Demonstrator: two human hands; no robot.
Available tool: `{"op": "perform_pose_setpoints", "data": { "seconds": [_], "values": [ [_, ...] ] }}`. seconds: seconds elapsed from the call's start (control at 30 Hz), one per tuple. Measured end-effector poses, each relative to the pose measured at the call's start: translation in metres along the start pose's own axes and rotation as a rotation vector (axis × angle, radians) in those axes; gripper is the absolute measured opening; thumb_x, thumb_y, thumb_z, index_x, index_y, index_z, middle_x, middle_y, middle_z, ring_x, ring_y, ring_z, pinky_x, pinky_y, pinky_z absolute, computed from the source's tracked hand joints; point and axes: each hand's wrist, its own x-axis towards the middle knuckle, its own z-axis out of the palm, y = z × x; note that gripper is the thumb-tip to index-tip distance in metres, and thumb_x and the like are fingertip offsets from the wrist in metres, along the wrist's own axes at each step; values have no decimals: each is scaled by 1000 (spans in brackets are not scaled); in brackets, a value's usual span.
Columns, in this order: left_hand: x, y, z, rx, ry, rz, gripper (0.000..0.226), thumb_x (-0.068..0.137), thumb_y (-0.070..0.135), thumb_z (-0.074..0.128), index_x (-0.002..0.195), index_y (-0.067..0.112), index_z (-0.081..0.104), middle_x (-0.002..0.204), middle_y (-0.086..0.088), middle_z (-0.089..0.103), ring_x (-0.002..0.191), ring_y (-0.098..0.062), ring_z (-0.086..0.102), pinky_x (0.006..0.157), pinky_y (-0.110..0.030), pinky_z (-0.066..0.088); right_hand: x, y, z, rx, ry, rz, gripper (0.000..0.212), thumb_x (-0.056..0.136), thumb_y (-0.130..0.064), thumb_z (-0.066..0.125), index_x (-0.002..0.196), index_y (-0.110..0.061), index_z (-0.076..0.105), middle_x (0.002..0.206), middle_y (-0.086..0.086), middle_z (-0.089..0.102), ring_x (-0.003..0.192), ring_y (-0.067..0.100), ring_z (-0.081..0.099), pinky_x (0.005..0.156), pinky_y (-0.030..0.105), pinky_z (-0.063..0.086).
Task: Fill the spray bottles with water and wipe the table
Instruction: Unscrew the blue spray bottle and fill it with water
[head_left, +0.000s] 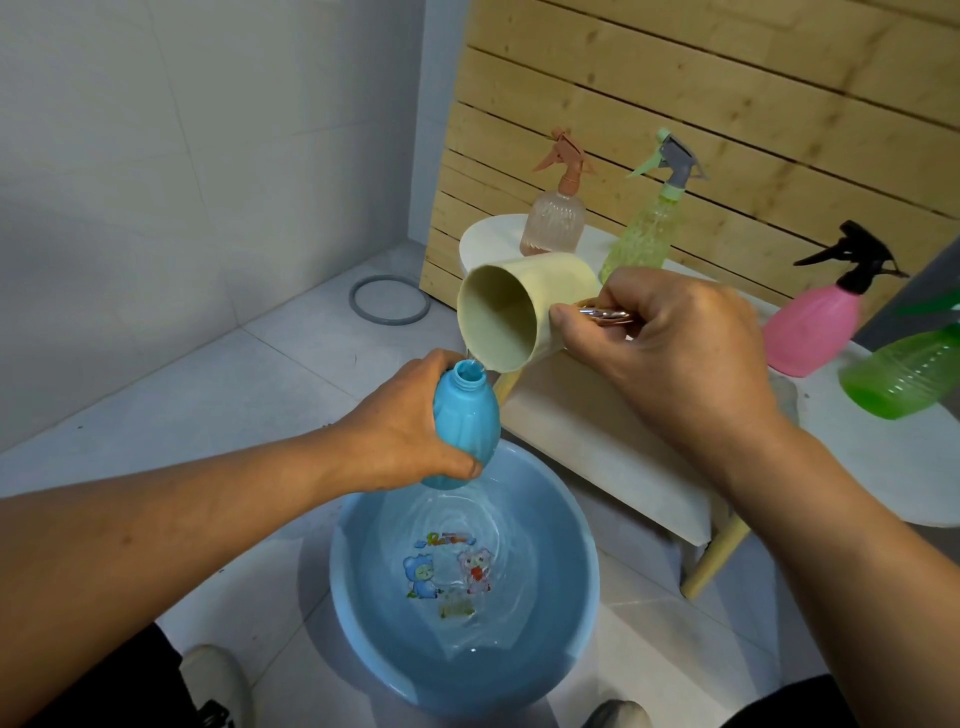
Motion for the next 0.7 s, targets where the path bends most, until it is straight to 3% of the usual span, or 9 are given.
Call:
{"op": "perform_pose_setpoints", "data": {
  "seconds": [0.23, 0.37, 0.57, 0.7],
  "values": [
    [1, 0, 0, 7, 11, 2, 94, 58, 37, 96, 131, 42, 37, 119, 18, 51, 102, -6, 60, 72, -21, 56, -1, 1, 0, -66, 15, -59, 42, 89, -44, 67, 63, -14, 56, 57, -2, 51, 57, 24, 47, 51, 31, 29],
    [2, 0, 0, 4, 13, -1, 93, 57, 36, 96, 132, 38, 41, 118, 16, 54, 102, -7, 61, 77, -28, 60, -2, -1, 1, -124, 55, -97, 43, 89, -44, 65, 61, -15, 51, 57, -4, 45, 58, 23, 43, 55, 29, 23],
    [2, 0, 1, -16, 13, -5, 86, 56, 35, 97, 127, 36, 47, 114, 16, 58, 99, -7, 63, 76, -28, 60, -3, -3, 2, -182, 85, -180, 42, 93, -47, 62, 65, -24, 41, 62, -9, 39, 61, 19, 39, 55, 29, 26],
    [2, 0, 1, -14, 16, -2, 84, 57, 34, 97, 125, 37, 48, 112, 17, 58, 97, -2, 62, 71, -19, 56, -3, -4, 2, -251, 102, -241, 41, 95, -48, 61, 68, -27, 38, 65, -8, 41, 64, 18, 38, 54, 29, 26]
  ]
}}
